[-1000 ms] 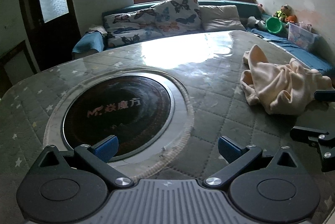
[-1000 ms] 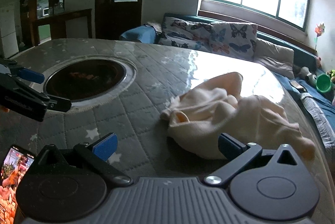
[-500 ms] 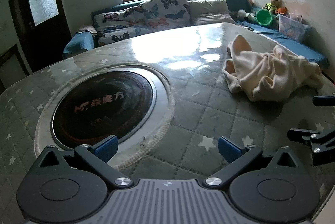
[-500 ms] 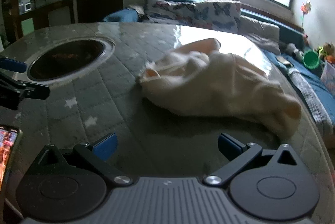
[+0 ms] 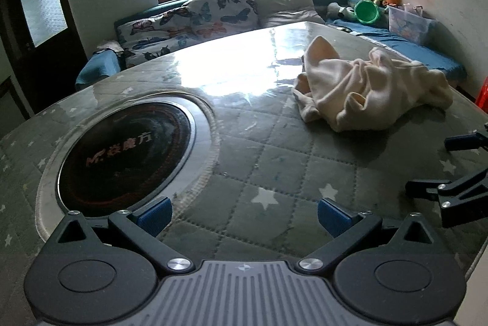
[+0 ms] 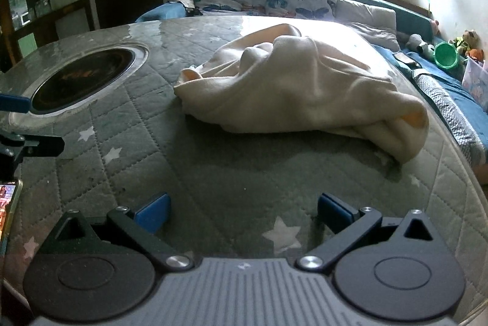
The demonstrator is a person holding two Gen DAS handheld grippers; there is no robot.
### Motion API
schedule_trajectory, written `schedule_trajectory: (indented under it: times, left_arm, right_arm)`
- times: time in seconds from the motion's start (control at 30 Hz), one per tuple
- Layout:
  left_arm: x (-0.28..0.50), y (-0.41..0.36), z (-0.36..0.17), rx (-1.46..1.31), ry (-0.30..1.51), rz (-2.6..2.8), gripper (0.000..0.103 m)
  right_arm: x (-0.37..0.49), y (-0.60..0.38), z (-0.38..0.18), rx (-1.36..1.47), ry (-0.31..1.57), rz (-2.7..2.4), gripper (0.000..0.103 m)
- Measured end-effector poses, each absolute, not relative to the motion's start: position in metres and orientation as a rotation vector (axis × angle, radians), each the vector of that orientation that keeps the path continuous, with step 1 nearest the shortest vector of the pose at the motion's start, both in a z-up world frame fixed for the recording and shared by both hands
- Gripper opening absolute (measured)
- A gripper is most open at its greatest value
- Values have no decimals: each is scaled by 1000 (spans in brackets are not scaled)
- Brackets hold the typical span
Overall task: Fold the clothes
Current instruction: 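Move both open tools toward the crumpled cream sweatshirt on the table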
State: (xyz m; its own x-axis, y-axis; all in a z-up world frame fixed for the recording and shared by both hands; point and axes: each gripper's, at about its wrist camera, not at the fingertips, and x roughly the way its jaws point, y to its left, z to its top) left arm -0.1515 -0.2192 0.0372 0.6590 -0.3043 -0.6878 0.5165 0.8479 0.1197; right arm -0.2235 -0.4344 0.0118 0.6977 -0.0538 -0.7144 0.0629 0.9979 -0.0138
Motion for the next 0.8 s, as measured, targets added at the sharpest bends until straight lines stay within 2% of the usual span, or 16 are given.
schedule_trajectory:
  times: [0.8]
  left_arm:
    - [-137,-241,43,297,779,-544,103]
  right_arm:
    - [-218,-434,13,36,839,-78,103]
